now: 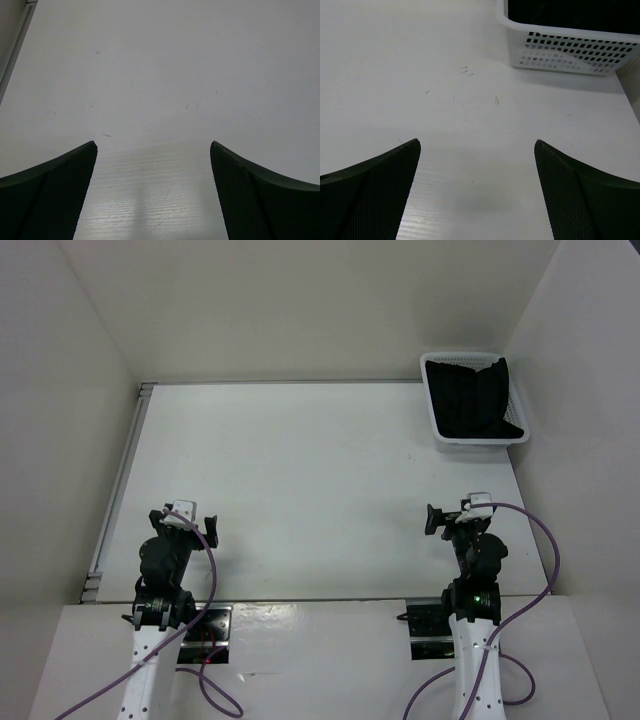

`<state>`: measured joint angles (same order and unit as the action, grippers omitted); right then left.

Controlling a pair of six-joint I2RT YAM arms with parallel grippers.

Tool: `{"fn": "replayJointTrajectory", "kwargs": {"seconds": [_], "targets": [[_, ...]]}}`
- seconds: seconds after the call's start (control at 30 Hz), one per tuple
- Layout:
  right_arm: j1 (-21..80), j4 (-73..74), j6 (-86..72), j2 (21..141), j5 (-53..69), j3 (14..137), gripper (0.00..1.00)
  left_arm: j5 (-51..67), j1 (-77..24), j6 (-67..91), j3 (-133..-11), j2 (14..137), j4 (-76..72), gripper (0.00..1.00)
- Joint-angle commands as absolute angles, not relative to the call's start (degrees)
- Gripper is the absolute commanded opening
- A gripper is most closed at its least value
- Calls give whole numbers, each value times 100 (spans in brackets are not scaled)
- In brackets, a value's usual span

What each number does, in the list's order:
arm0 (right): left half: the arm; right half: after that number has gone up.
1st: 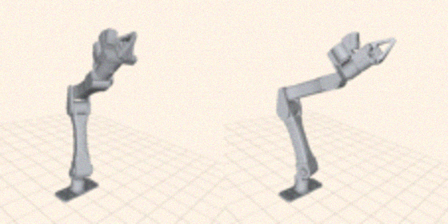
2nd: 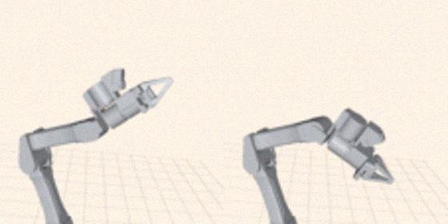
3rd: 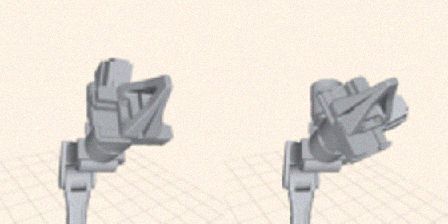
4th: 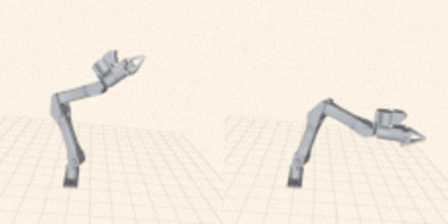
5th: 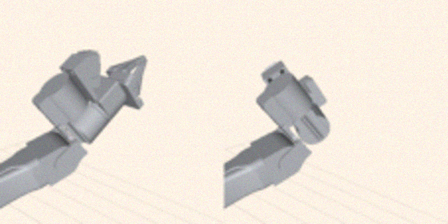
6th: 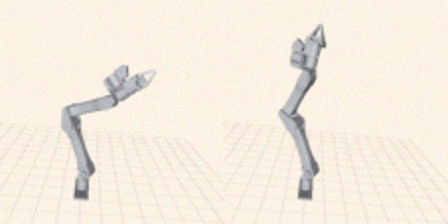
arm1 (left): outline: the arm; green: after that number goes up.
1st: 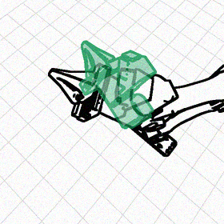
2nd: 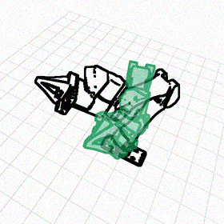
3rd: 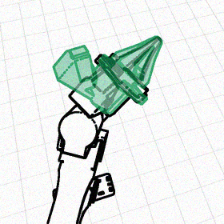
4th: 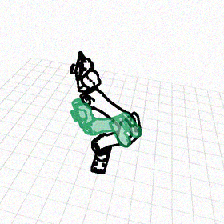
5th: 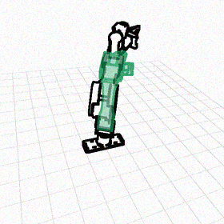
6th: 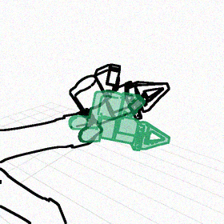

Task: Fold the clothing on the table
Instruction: Grab the skirt from the pile

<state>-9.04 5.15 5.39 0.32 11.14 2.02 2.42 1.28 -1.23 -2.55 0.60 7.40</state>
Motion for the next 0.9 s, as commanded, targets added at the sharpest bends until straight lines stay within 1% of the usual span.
{"fn": "replayJointTrajectory", "kwargs": {"seconds": [0.0, 0.4, 0.47, 0.6, 0.67, 0.8, 0.87], "targets": [[-932, 316, 483, -448, 1028, -9, 98, 185, 105, -62, -18, -721, 501, 99], [-932, 316, 483, -448, 1028, -9, 98, 185, 105, -62, -18, -721, 501, 99], [-932, 316, 570, -448, 1203, -9, 98, 263, 105, -62, -18, -721, 501, 99], [-932, 264, 633, -448, 1196, 210, 98, 264, 105, -656, -596, -721, 282, 99], [-932, 264, 694, -448, 1134, 456, 98, 159, 105, -852, -1141, -721, 37, 99], [-932, 72, 371, -448, 634, 1271, 98, -104, 105, -792, -2160, -659, 8, 99], [-932, -105, 369, -448, 326, 1572, 98, -176, 105, -913, -2573, -432, 61, 99]]}}
